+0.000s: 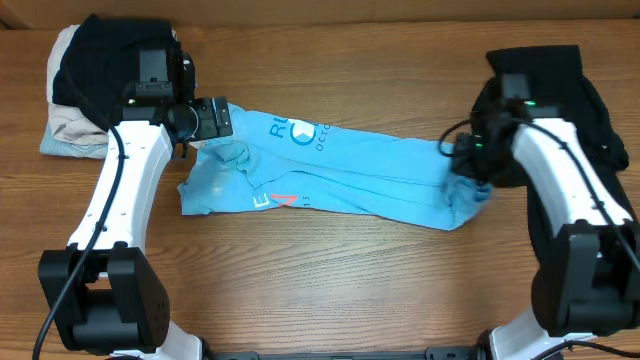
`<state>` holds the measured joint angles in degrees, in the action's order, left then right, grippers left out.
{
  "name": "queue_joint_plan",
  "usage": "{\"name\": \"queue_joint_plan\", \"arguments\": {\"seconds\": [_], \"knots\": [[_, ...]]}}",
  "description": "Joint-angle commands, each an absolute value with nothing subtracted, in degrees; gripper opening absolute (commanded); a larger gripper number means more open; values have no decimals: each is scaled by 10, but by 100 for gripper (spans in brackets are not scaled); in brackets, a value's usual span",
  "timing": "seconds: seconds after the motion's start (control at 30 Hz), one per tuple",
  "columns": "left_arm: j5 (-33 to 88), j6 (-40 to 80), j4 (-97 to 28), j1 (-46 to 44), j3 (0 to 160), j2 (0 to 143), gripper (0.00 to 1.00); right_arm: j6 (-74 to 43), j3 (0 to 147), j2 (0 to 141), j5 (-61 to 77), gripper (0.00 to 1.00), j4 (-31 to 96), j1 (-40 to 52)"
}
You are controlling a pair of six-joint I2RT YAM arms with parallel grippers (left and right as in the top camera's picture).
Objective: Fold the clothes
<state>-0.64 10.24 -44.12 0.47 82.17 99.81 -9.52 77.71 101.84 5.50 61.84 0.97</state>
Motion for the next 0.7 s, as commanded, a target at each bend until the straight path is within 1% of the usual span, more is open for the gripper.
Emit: {"name": "queue_joint_plan", "arguments": {"seconds": [0.0, 0.33, 0.67], "knots": [[-6, 90, -436, 4, 830, 990, 100, -136, 795, 1001, 65, 4, 590, 60], [-6, 90, -435, 4, 830, 990, 100, -171, 795, 1019, 66, 4, 512, 159], [-6, 90, -435, 4, 830, 990, 100, -185, 795, 1033, 78, 4, 474, 205]]}}
